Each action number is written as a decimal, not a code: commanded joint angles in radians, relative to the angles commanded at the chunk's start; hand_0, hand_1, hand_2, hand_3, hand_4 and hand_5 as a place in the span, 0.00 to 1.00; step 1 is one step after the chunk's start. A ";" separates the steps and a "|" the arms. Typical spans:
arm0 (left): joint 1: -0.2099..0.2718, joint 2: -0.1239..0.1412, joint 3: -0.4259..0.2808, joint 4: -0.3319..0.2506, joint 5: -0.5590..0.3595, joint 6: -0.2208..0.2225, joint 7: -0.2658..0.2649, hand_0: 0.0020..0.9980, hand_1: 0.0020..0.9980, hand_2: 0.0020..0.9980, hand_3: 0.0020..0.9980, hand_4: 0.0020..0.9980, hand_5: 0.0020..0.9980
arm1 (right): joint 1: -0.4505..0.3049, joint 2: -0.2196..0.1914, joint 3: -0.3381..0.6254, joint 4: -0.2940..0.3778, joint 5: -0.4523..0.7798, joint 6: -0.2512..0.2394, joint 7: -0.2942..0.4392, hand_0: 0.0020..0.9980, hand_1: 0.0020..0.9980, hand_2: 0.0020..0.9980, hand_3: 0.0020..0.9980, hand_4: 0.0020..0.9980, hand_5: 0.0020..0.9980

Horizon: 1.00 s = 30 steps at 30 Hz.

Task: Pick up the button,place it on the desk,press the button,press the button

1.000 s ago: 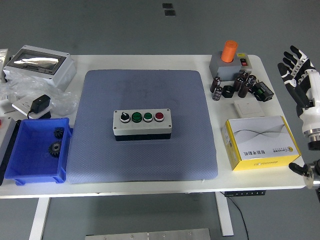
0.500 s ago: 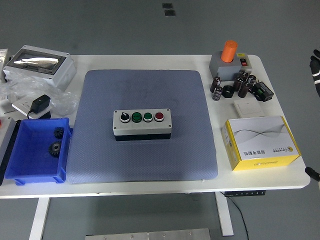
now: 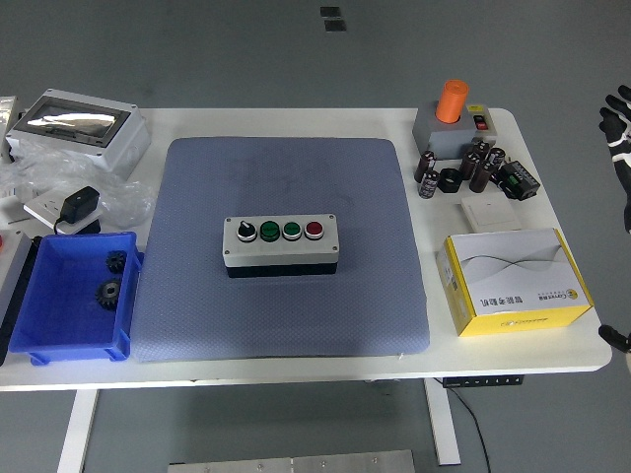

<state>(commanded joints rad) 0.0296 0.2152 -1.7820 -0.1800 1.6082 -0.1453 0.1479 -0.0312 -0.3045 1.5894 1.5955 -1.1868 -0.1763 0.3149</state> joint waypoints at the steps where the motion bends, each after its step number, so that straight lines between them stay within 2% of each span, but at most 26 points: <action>1: 0.002 -0.002 0.000 0.000 -0.002 0.000 0.001 0.66 0.66 0.64 0.73 0.66 0.50 | 0.008 -0.001 -0.005 -0.003 0.000 0.001 -0.003 0.83 0.82 0.82 0.82 0.86 0.60; 11: 0.034 -0.016 0.015 0.000 -0.064 0.015 0.000 0.66 0.66 0.64 0.72 0.66 0.50 | 0.071 0.002 -0.091 -0.067 0.003 0.022 -0.036 0.82 0.81 0.81 0.82 0.86 0.60; 19: 0.065 -0.040 0.010 0.000 -0.094 0.022 0.007 0.66 0.66 0.64 0.72 0.66 0.50 | 0.132 -0.003 -0.156 -0.088 -0.012 0.025 -0.052 0.82 0.80 0.81 0.82 0.86 0.60; 30: 0.065 -0.052 -0.008 0.000 -0.089 0.026 0.012 0.66 0.66 0.65 0.72 0.66 0.50 | 0.122 0.007 -0.158 -0.099 0.018 0.041 -0.053 0.83 0.80 0.81 0.82 0.85 0.60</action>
<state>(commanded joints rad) 0.0947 0.1634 -1.7904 -0.1800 1.5191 -0.1197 0.1603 0.0909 -0.2977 1.4316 1.4968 -1.1688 -0.1355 0.2615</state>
